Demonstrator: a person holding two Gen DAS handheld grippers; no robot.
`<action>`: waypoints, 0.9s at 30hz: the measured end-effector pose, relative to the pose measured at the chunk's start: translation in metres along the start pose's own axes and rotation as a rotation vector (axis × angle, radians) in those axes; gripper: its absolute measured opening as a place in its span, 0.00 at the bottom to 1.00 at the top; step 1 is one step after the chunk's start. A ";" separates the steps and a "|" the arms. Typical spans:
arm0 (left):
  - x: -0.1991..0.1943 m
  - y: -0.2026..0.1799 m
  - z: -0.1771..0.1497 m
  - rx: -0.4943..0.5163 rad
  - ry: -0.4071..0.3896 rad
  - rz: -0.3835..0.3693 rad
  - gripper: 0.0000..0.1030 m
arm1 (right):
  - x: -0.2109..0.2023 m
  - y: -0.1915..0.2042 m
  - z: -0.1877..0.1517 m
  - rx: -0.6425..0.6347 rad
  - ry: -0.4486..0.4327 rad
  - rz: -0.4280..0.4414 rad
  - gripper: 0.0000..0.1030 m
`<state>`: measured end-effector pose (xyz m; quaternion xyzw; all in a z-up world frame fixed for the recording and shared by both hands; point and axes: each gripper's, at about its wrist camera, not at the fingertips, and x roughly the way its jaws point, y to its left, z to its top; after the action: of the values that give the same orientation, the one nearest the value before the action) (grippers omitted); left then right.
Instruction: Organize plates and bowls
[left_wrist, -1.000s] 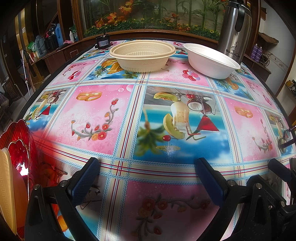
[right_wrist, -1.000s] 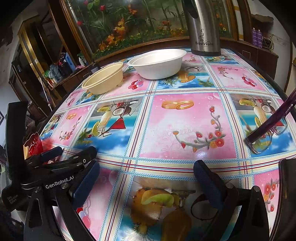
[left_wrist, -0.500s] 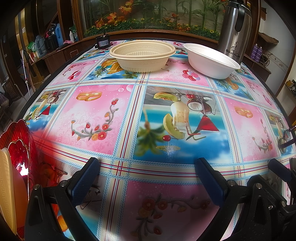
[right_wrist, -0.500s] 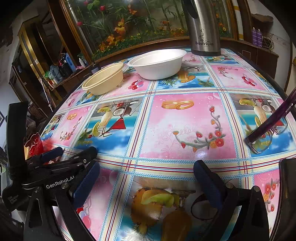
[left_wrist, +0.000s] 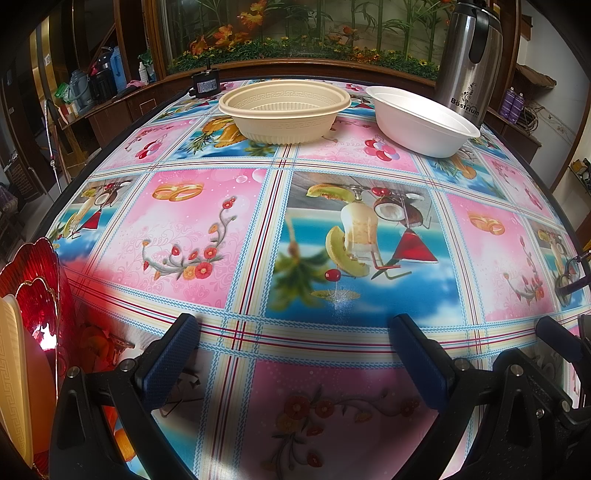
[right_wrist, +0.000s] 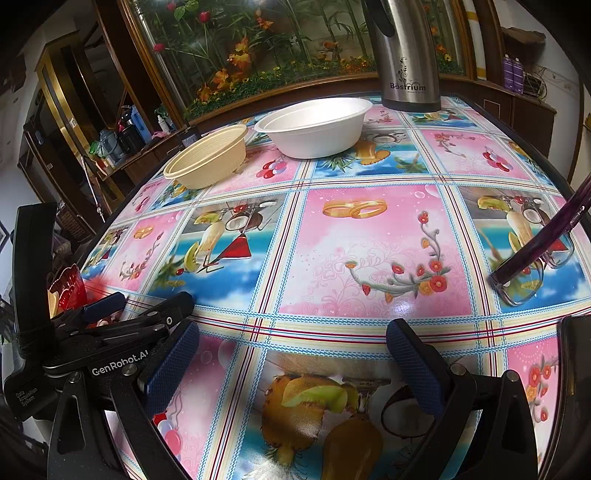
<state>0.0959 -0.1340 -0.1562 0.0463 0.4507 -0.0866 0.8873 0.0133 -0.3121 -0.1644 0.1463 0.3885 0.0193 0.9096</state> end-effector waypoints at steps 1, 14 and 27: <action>0.000 0.000 0.000 0.000 0.000 0.000 1.00 | 0.000 0.000 0.000 0.000 0.000 -0.001 1.00; 0.000 0.000 0.000 0.000 0.000 0.000 1.00 | 0.000 0.001 0.000 -0.006 0.003 -0.007 1.00; 0.000 0.000 0.000 0.000 0.000 0.000 1.00 | 0.001 0.002 0.000 -0.011 0.007 -0.015 1.00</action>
<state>0.0959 -0.1341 -0.1561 0.0463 0.4507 -0.0866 0.8873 0.0140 -0.3101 -0.1647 0.1383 0.3925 0.0152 0.9092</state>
